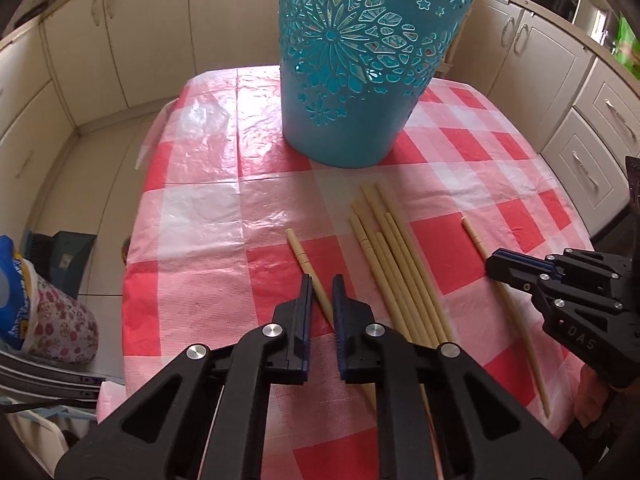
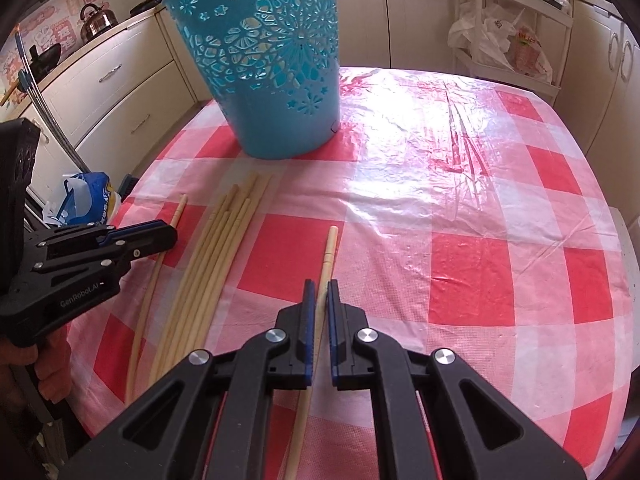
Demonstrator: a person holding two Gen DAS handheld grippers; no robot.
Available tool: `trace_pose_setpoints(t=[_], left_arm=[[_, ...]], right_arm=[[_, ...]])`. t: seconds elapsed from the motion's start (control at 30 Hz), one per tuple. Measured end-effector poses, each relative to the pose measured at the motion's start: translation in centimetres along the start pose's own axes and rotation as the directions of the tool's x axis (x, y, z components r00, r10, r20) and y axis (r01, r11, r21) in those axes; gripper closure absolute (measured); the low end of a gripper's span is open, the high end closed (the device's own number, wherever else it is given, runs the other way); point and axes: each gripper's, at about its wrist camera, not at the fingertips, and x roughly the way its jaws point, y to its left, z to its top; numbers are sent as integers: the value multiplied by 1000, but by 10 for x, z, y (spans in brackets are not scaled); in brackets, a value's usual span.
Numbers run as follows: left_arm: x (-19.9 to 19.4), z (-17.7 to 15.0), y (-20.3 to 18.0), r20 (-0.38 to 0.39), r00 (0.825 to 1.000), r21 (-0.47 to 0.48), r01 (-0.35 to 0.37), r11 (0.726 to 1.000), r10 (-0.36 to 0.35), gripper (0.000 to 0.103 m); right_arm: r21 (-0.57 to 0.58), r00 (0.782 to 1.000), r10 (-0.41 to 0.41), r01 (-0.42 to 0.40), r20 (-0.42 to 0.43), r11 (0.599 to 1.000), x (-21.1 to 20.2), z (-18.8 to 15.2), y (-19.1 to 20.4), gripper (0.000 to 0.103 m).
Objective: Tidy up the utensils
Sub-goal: 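Grasp a chopstick with the right tool while the left tool grasps another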
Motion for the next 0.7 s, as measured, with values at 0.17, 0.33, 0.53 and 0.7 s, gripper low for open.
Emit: trace_pose_setpoints(t=[0.17, 0.33, 0.53, 0.7], left_arm=[[1, 4, 4, -22, 1000, -27, 6, 1000, -7, 93], [4, 7, 2, -11, 1000, -29, -11, 1000, 10, 93], [3, 3, -8, -21, 999, 26, -27, 999, 27, 93], [4, 5, -11, -22, 997, 12, -72, 997, 72, 85]], right_arm=[[-4, 1000, -13, 13, -11, 1000, 2, 4, -1, 96], [-26, 1000, -13, 12, -14, 1000, 3, 5, 2, 96], [-27, 1000, -2, 2, -29, 1000, 0, 2, 1, 97], [-73, 999, -30, 27, -39, 997, 2, 4, 8, 97]])
